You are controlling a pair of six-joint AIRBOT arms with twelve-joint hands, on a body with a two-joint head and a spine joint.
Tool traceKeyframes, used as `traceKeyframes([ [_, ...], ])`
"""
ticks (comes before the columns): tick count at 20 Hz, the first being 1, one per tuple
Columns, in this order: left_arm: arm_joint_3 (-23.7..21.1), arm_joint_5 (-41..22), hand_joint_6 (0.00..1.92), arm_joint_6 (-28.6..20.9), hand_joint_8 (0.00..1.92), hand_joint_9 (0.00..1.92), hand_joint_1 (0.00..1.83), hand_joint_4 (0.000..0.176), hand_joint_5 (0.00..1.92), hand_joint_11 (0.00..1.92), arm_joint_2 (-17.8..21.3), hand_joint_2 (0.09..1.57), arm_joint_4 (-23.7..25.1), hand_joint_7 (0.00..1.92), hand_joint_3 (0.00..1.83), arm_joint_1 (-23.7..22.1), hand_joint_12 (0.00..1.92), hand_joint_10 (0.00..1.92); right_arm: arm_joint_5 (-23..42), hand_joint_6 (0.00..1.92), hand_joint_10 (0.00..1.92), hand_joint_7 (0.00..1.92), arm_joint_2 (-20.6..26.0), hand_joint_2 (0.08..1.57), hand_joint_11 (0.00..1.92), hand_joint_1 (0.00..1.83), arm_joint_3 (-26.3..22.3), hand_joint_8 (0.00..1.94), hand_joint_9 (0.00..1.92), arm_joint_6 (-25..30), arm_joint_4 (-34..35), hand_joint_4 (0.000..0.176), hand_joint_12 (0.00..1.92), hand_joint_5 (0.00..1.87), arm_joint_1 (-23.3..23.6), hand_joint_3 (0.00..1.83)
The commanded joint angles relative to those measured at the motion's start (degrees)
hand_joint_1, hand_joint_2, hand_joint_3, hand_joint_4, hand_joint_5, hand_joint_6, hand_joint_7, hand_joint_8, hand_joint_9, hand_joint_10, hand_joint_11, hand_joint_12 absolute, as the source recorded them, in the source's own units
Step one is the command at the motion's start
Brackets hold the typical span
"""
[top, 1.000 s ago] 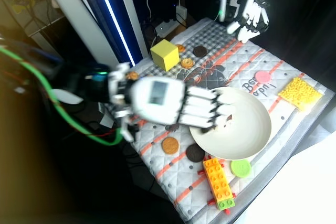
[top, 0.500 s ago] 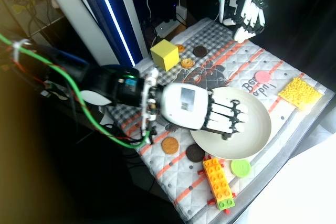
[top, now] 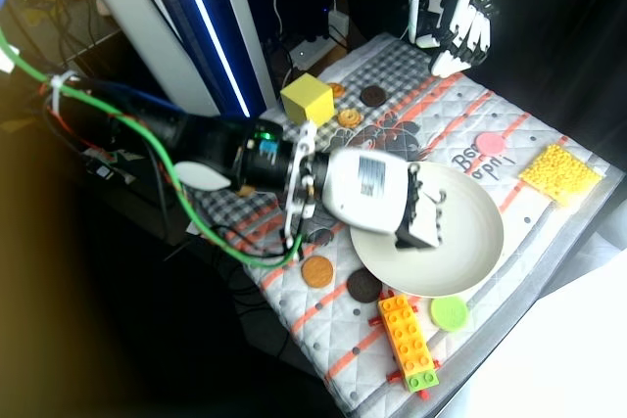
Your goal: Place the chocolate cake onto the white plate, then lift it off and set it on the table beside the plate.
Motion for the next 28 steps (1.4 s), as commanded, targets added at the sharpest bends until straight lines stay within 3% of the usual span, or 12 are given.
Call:
traceKeyframes([
  [1,0.2,-6.9,1.59,-0.7,0.1,0.55,0.9,0.0,0.57,0.27,0.1,1.35,-0.8,0.67,0.0,-0.3,1.4,0.51,10.7,1.45,1.67,0.71,1.9,1.28,0.46,1.29,-0.5,1.49,0.61,-0.1,0.4,0.0,1.92,0.62,1.3,0.0],
  [4,0.1,-7.3,1.61,-0.8,0.07,0.51,0.93,0.0,0.56,0.21,0.2,1.36,-1.2,0.67,0.0,0.1,1.5,0.48,15.4,1.33,1.58,0.65,5.7,1.27,0.06,1.14,-4.7,1.54,0.28,-0.1,0.3,0.0,1.92,0.75,1.2,0.0],
  [7,-0.2,-8.0,1.62,-0.8,0.04,0.45,0.92,0.0,0.55,0.18,0.6,1.36,-1.9,0.67,0.0,0.7,1.54,0.64,16.9,1.37,1.57,0.72,10.7,1.25,0.56,1.33,-9.6,1.43,0.7,-0.1,-3.0,0.0,1.85,0.66,-0.1,0.0],
  [10,-0.3,-8.3,1.64,-0.9,0.03,0.41,0.9,0.0,0.53,0.11,0.8,1.37,-2.7,0.66,0.0,1.5,1.56,0.63,21.6,1.36,1.67,0.73,15.8,1.26,0.68,1.18,-13.7,1.5,0.67,3.7,-5.0,0.0,1.92,0.69,-6.1,0.0],
  [18,-0.3,-8.4,1.68,-0.9,0.0,0.27,0.86,0.0,0.51,0.0,0.8,1.39,-3.7,0.59,0.0,2.1,1.6,0.58,26.0,1.24,1.82,0.78,20.3,1.26,0.77,1.2,-17.0,1.59,0.72,11.1,-5.0,0.0,1.92,0.69,-20.8,0.0],
  [19,-0.3,-8.4,1.7,-0.9,0.0,0.28,0.81,0.021,0.49,0.0,0.8,1.4,-3.7,0.52,0.0,2.1,1.52,0.47,26.0,1.25,1.73,0.8,19.6,1.25,0.73,1.2,-16.3,1.53,0.72,11.3,-3.6,0.0,1.92,0.7,-21.9,0.0],
  [21,-0.3,-8.4,1.7,-0.9,0.01,0.31,0.83,0.005,0.49,0.0,0.8,1.4,-3.7,0.53,0.0,2.1,1.57,0.53,25.9,1.51,1.55,0.72,18.5,1.3,0.56,1.12,-15.5,1.49,0.56,11.3,-2.2,0.0,1.92,0.58,-23.1,0.01],
  [22,-0.3,-8.4,1.01,-0.9,0.0,0.25,0.82,0.0,0.37,0.0,0.8,1.36,-3.7,0.48,0.0,2.1,1.45,0.46,25.8,1.11,1.51,0.42,18.1,1.23,0.29,1.1,-15.1,1.12,0.32,11.3,-1.3,0.0,1.92,0.34,-23.7,0.0],
  [23,-0.2,-8.4,0.64,-0.9,0.03,0.3,0.82,0.0,0.41,0.0,0.6,1.36,-3.8,0.56,0.0,2.1,1.46,0.42,25.8,0.92,1.46,0.31,18.2,1.22,0.14,1.08,-15.1,0.91,0.19,11.3,-0.8,0.0,1.92,0.23,-24.2,0.0],
  [24,-0.2,-8.3,0.42,-0.9,0.02,0.34,0.8,0.0,0.46,0.0,0.5,1.36,-3.8,0.58,0.0,2.1,1.55,0.45,25.8,0.76,1.36,0.27,18.7,1.2,0.03,1.06,-15.2,0.74,0.12,11.3,-0.3,0.012,1.92,0.18,-24.5,0.0],
  [26,-0.1,-8.1,0.21,-0.9,0.0,0.32,0.74,0.0,0.45,0.0,0.4,1.38,-3.8,0.52,0.0,2.1,1.51,0.36,25.8,0.28,0.9,0.05,19.7,1.17,0.0,1.01,-15.8,0.38,0.01,11.3,-0.1,0.075,1.57,0.02,-25.0,0.0],
  [28,-0.2,-8.4,0.11,-0.9,0.03,0.3,0.74,0.0,0.46,0.0,0.5,1.39,-3.8,0.58,0.0,2.2,1.61,0.66,26.1,0.01,0.45,0.0,21.1,1.15,0.0,0.96,-16.8,0.03,0.0,11.3,-0.1,0.075,1.06,0.0,-25.7,0.0],
])
